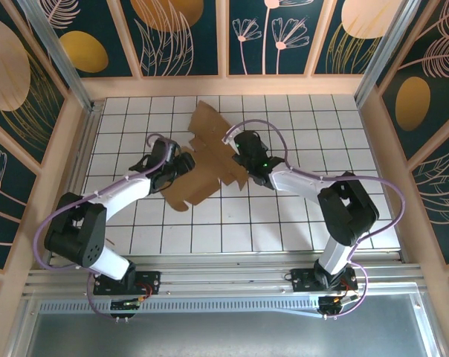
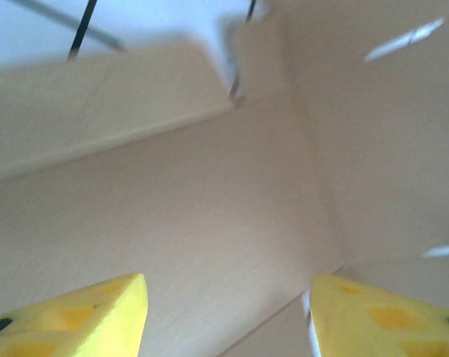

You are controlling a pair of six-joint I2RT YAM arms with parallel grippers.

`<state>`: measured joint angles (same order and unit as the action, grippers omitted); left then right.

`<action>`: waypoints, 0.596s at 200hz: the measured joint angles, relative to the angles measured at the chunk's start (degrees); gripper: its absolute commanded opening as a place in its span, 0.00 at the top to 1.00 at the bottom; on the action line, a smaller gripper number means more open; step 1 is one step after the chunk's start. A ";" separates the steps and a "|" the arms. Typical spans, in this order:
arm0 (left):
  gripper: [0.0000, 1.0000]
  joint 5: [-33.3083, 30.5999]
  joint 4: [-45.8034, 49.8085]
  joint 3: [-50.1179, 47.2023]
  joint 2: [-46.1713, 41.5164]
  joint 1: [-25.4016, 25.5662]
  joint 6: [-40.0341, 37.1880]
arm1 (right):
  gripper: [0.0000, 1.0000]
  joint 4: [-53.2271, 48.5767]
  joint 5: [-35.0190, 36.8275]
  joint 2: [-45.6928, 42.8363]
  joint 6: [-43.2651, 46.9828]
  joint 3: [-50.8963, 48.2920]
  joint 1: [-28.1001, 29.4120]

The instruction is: Fold the paper box

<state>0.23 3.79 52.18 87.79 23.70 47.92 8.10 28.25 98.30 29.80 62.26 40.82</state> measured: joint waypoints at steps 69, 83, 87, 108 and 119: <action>0.45 11.26 -7.19 6.93 0.94 -1.22 9.99 | 0.90 19.08 11.78 1.77 18.75 -5.81 6.80; 0.37 12.74 -11.13 5.35 0.48 -1.73 13.66 | 0.90 22.67 13.40 2.84 22.67 -6.05 7.32; 0.35 13.07 -12.33 5.07 0.48 -1.79 15.06 | 0.90 23.41 13.75 3.02 23.47 -6.08 7.41; 0.30 16.22 -20.22 3.69 0.96 -2.12 21.62 | 0.91 26.77 15.02 3.48 26.93 -6.08 7.85; 0.33 18.25 -26.10 2.32 2.05 -2.12 25.70 | 0.91 28.20 15.50 3.69 28.26 -6.08 8.13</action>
<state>18.48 -22.31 54.50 89.84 21.58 73.63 36.29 43.75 102.00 58.06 56.18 48.95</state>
